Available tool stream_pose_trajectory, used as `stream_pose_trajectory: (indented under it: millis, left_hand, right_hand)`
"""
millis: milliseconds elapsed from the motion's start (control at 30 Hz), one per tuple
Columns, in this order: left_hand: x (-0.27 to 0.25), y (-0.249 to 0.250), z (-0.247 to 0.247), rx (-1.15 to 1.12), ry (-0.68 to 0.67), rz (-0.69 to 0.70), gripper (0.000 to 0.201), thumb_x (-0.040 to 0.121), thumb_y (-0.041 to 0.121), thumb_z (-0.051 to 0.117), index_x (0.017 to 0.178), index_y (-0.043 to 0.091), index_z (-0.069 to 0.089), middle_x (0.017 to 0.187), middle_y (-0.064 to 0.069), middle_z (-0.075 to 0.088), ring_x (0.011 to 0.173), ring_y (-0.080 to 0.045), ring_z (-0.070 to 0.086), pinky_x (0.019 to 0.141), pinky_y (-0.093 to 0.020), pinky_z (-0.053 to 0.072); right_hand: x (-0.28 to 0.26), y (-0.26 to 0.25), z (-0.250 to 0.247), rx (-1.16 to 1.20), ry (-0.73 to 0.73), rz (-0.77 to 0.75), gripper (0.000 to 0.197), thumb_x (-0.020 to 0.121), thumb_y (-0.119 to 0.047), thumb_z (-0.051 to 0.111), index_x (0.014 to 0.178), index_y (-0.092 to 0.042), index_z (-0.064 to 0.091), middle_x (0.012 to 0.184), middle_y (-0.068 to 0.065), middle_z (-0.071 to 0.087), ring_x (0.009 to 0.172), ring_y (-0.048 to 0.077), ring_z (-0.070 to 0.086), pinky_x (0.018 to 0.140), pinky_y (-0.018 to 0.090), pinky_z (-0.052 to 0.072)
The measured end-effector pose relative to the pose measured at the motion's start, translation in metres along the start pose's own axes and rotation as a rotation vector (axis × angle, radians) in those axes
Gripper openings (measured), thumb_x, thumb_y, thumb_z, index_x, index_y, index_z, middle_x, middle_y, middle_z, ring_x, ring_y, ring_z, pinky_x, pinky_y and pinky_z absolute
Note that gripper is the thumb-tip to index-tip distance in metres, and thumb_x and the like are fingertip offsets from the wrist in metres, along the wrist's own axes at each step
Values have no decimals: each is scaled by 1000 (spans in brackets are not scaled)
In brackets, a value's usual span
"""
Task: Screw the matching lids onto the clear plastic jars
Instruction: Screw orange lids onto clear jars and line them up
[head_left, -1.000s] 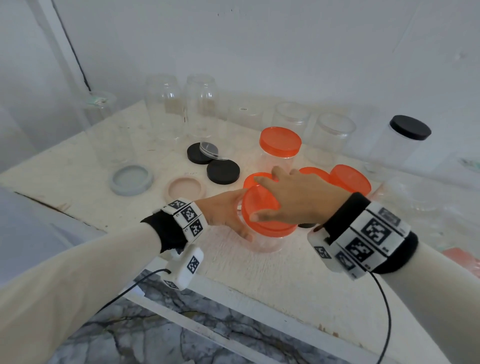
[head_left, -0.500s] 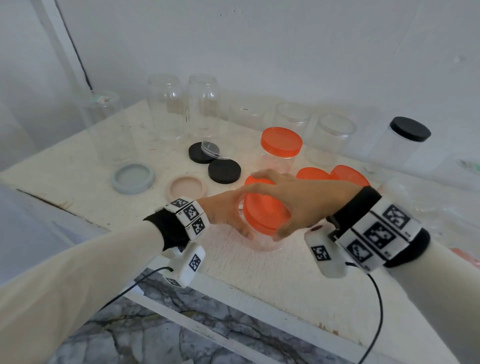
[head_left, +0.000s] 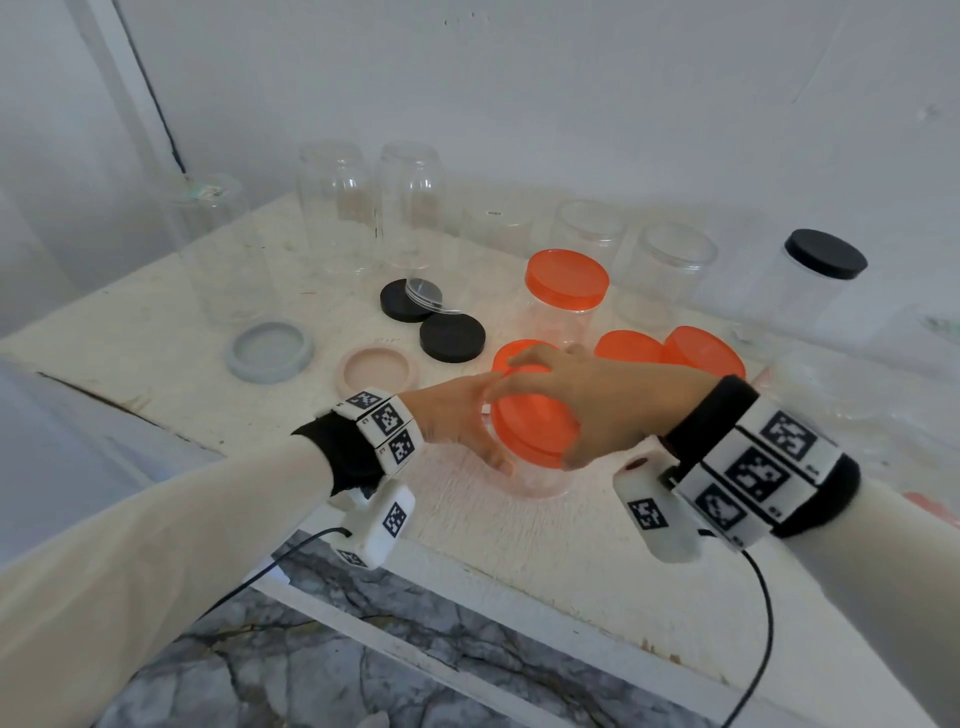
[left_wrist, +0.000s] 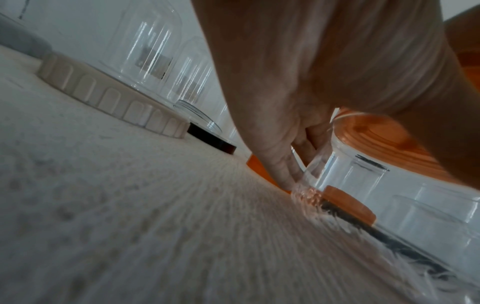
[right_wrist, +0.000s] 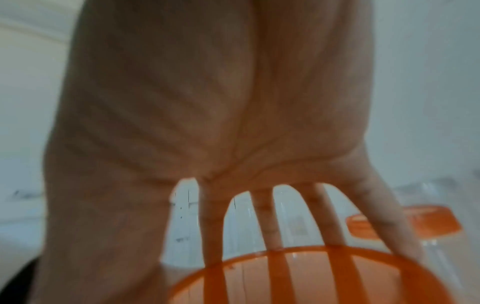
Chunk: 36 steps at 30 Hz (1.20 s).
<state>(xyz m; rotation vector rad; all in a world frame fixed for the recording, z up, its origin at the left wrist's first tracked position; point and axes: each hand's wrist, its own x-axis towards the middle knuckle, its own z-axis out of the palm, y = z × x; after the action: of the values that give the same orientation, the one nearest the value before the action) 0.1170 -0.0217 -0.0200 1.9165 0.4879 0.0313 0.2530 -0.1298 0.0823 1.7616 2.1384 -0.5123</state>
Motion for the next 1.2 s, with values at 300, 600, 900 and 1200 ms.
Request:
stream_pose_trajectory:
  millis: [300,600,900,1200]
  left_hand:
    - [1,0,0,15,7,-17,91,63,9,84,137,23,33,128,12,49,121,-7,45,100,-20,36]
    - [0,0,0,9,4,-19,90,65,6,82,137,23,31,124,17,47,114,3,46,92,-7,36]
    - [0,0,0,9,1,-36,90,61,12,86,134,26,34,129,13,48,122,-5,44,107,-25,33]
    - [0,2,0,27,-31,-49,77,65,6,82,126,28,40,117,19,51,115,-4,48,97,-16,38]
  right_hand:
    - [1,-2,9,-107,118,137,89,77,-64,57,146,-42,5,153,0,12,135,33,22,99,46,37]
    - [4,-2,8,-105,151,168,85,74,-70,55,144,-44,13,140,0,30,116,27,39,79,33,38]
    - [1,4,-1,35,36,48,87,69,-45,74,135,-59,19,141,-13,23,109,19,33,93,41,42]
    - [2,5,-3,-8,-41,12,105,66,-38,81,143,-51,12,150,-10,14,129,22,35,97,39,43]
